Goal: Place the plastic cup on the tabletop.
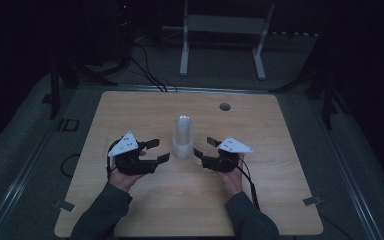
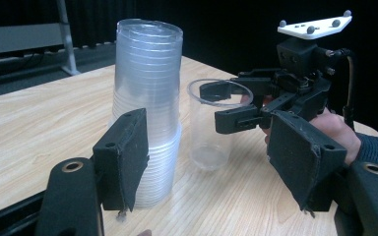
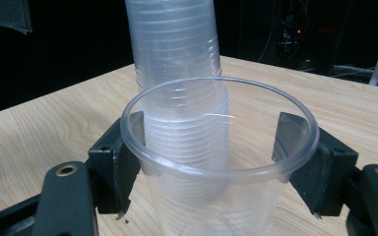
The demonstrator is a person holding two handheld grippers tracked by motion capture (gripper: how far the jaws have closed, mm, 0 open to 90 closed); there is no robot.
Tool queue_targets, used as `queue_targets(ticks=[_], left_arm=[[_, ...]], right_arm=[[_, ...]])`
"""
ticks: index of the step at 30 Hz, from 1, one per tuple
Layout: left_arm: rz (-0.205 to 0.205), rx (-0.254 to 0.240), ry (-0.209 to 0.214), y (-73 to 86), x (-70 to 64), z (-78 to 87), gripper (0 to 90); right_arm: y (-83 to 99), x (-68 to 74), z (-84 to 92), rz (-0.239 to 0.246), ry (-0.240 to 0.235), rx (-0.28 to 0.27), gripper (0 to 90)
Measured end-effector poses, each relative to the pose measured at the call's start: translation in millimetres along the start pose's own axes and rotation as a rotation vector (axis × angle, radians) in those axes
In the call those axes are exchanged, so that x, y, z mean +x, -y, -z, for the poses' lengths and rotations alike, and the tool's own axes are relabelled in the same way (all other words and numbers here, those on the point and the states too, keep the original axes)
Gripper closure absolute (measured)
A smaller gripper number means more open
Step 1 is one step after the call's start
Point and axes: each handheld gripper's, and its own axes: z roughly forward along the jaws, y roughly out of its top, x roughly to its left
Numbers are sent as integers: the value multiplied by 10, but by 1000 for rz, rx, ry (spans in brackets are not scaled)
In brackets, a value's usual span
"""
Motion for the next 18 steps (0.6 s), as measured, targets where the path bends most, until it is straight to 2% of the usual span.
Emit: queue_targets(ticks=[18], left_arm=[[0, -2, 0, -3, -3, 4, 322]], right_arm=[[73, -7, -61, -1, 5, 27, 280]])
